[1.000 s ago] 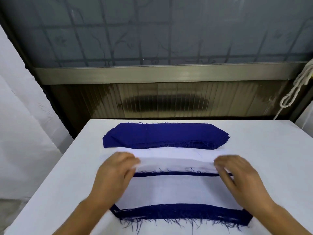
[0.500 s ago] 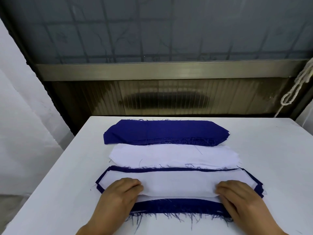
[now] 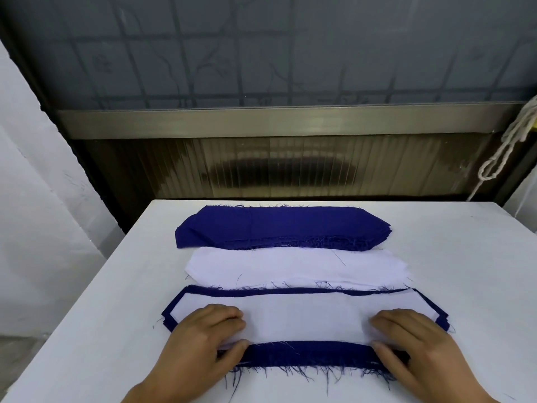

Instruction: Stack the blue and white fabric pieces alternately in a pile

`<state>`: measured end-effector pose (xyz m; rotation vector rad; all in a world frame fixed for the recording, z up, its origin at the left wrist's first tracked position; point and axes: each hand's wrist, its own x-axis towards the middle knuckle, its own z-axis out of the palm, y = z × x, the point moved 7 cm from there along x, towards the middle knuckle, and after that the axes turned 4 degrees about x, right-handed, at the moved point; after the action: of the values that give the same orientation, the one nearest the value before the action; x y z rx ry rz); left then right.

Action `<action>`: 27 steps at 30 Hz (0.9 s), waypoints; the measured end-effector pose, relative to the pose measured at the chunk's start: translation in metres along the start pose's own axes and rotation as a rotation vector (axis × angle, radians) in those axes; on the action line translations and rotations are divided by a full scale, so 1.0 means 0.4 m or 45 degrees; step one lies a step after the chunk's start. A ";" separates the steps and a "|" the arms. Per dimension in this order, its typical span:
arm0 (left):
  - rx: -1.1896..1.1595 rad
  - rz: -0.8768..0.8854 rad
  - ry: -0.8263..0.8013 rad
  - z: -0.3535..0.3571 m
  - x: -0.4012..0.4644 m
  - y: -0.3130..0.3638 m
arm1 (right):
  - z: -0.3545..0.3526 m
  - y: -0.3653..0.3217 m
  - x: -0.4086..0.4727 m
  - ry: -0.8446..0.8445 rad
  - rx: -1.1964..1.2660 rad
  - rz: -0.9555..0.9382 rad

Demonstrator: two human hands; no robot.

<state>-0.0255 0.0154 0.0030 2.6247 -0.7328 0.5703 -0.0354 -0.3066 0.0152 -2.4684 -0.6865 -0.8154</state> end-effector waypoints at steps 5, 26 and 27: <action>-0.053 -0.107 0.024 -0.005 0.071 0.037 | 0.031 -0.064 0.084 -0.150 0.016 0.045; 0.110 -0.445 -0.075 0.020 0.044 -0.072 | 0.041 0.118 0.022 -0.353 -0.269 0.761; 0.134 -0.445 -0.076 0.015 0.045 -0.075 | 0.042 0.119 0.024 -0.380 -0.277 0.751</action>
<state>0.0069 0.0295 -0.0006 2.7877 -0.2525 0.4397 0.0060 -0.3315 -0.0028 -2.7929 0.0668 -0.3093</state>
